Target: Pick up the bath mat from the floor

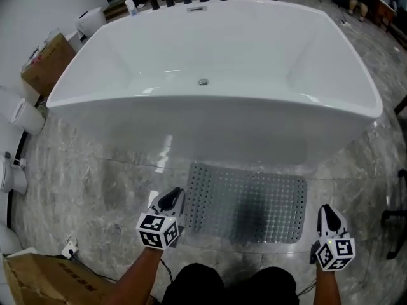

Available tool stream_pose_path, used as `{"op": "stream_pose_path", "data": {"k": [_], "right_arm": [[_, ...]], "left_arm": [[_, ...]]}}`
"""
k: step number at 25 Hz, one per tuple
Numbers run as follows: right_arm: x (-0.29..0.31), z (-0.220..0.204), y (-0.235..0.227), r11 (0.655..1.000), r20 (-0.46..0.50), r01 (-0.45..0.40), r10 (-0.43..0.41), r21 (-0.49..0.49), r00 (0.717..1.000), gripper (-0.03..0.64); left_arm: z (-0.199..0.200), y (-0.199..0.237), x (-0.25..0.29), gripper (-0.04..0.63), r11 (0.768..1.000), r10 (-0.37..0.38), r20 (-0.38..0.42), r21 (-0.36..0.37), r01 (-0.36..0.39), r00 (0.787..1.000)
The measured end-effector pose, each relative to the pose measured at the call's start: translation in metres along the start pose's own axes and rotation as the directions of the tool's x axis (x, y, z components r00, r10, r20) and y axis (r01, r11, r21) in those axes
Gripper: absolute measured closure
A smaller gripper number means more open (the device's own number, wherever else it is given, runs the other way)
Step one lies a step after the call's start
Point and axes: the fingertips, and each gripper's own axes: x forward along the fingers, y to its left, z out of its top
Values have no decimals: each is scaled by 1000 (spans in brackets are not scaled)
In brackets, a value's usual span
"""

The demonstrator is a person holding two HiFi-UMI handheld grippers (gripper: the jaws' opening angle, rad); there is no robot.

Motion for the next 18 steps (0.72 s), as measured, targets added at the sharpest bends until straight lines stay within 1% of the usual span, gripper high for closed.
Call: {"op": "stream_pose_path", "data": {"k": [4, 5, 8, 12, 18], "right_arm": [[23, -42, -9, 1000, -37, -8, 8, 12, 999, 544], [29, -52, -11, 1000, -47, -10, 10, 11, 999, 534], [42, -79, -15, 1000, -70, -9, 10, 14, 998, 509], [57, -115, -22, 1000, -103, -4, 6, 23, 995, 474], [79, -168, -44, 998, -162, 22, -12, 54, 987, 425]], "left_arm": [[-33, 12, 25, 578, 1000, 21, -29, 5, -20, 999], [-42, 15, 31, 565, 1000, 24, -36, 3, -24, 999], [-66, 25, 45, 496, 999, 32, -53, -10, -33, 998], [-100, 37, 62, 462, 999, 41, -87, -23, -43, 995], [-152, 49, 86, 401, 997, 45, -168, -49, -54, 985]]}}
